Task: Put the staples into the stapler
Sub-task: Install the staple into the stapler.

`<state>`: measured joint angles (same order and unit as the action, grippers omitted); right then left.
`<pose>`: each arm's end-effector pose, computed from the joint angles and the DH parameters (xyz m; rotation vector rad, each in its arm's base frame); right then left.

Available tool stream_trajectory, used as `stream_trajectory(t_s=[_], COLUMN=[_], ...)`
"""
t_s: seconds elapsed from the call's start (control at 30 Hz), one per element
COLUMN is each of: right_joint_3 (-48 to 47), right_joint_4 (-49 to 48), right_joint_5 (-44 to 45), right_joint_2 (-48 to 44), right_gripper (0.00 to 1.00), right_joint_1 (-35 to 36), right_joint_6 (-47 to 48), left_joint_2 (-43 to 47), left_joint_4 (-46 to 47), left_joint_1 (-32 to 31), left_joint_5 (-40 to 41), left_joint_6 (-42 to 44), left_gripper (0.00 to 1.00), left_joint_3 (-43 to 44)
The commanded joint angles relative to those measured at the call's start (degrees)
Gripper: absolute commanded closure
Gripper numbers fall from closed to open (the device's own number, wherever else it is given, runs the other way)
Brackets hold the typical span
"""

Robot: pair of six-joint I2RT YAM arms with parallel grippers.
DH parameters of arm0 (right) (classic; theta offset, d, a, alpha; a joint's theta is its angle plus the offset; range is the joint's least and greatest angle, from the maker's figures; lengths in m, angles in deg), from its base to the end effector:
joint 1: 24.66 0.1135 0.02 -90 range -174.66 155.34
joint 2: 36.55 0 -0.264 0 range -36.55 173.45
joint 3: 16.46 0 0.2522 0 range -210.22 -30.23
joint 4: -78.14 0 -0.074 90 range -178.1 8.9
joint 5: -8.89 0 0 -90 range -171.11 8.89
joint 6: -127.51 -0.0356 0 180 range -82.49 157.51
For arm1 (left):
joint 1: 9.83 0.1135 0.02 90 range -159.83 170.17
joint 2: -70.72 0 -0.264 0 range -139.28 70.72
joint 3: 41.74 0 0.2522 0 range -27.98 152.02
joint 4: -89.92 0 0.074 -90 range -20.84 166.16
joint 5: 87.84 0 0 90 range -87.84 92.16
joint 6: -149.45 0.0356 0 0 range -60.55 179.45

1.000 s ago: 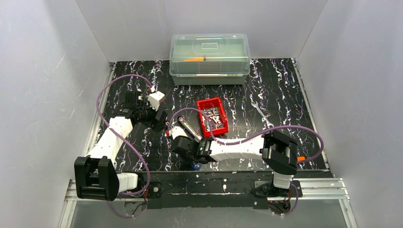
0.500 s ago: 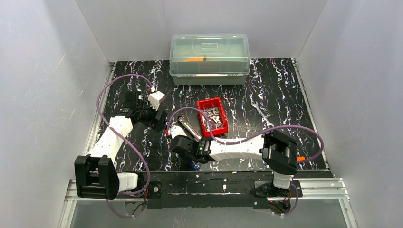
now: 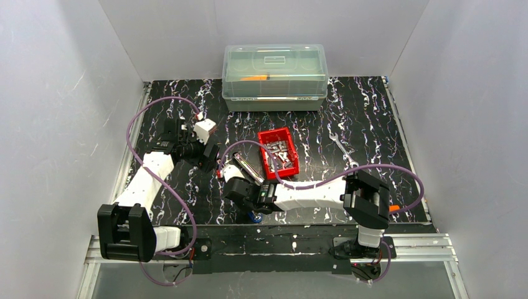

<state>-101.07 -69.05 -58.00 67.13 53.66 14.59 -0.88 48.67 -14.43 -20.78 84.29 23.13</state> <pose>0.0920 0.3759 0.2036 -0.9653 2.2032 0.3295 0.2567 -0.0346 0.2551 0.7702 2.2148 -0.3092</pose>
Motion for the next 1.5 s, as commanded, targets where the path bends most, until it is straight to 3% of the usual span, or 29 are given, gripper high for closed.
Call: stream_trajectory(t_s=[0.0, 0.7, 0.93, 1.47], right_joint_3=[-1.57, -0.42, 0.01, -1.77], right_joint_4=[-2.16, -2.37, -1.38, 0.68], right_joint_5=[-0.3, -0.04, 0.96, 0.01], right_joint_2=[0.91, -0.01, -1.11, 1.13], right_gripper=[0.64, 0.68, 0.61, 0.62], right_joint_1=[-0.43, -0.72, 0.06, 0.43], right_joint_6=[-0.08, -0.9, -0.83, -0.73], left_joint_2=[0.58, 0.66, 0.91, 1.18], left_joint_4=[-1.33, -1.43, -1.5, -1.26], left_joint_1=[0.29, 0.31, 0.27, 0.29], left_joint_5=[-0.86, -1.06, -1.06, -0.79], left_joint_6=[-0.22, -0.4, -0.07, -0.14], left_gripper=[0.01, 0.01, 0.01, 0.01], left_joint_3=[1.71, 1.53, 1.28, 1.68])
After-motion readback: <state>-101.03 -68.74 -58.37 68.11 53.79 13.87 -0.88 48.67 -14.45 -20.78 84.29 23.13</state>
